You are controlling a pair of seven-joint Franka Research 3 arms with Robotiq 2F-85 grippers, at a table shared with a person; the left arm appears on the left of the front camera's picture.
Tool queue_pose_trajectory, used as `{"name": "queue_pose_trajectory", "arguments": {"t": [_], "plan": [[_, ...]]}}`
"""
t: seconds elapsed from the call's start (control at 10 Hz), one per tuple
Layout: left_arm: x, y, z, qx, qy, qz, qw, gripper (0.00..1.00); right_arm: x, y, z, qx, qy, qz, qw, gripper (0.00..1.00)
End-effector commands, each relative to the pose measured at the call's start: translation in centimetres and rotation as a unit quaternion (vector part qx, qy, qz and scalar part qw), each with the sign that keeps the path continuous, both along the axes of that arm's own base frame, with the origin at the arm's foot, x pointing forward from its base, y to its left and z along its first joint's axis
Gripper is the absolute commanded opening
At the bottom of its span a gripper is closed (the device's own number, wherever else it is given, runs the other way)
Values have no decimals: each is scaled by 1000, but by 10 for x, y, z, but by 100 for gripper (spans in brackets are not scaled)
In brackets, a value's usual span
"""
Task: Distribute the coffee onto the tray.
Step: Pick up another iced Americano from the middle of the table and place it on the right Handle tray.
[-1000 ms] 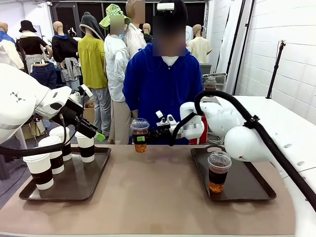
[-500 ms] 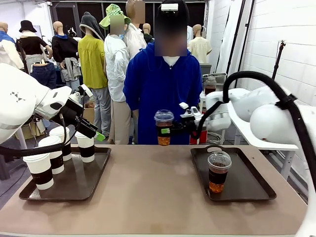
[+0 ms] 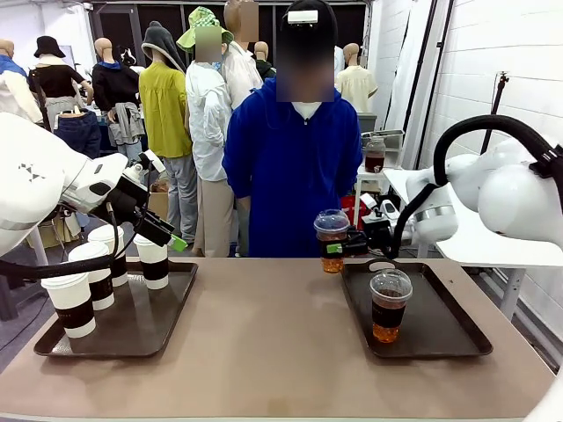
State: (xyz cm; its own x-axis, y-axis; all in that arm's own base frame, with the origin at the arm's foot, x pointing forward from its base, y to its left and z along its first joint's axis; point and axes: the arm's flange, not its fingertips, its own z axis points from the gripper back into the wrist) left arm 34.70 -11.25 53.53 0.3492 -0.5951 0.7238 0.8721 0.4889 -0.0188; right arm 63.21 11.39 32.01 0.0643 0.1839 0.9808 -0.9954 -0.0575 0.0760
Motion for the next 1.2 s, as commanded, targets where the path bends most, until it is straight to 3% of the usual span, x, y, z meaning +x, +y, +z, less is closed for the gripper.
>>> {"name": "queue_pose_trajectory", "arguments": {"t": [0.0,0.7,1.1], "plan": [[2,3,-3,-6,-1,-8,1000,100,-12,-8,5,21,-10,-10,1000,64],[2,3,-3,-6,-1,-8,1000,100,-5,-14,-13,1,5,-10,1000,64],[2,3,-3,-6,-1,-8,1000,100,-8,-60,-10,0,10,-44,999,64]]}}
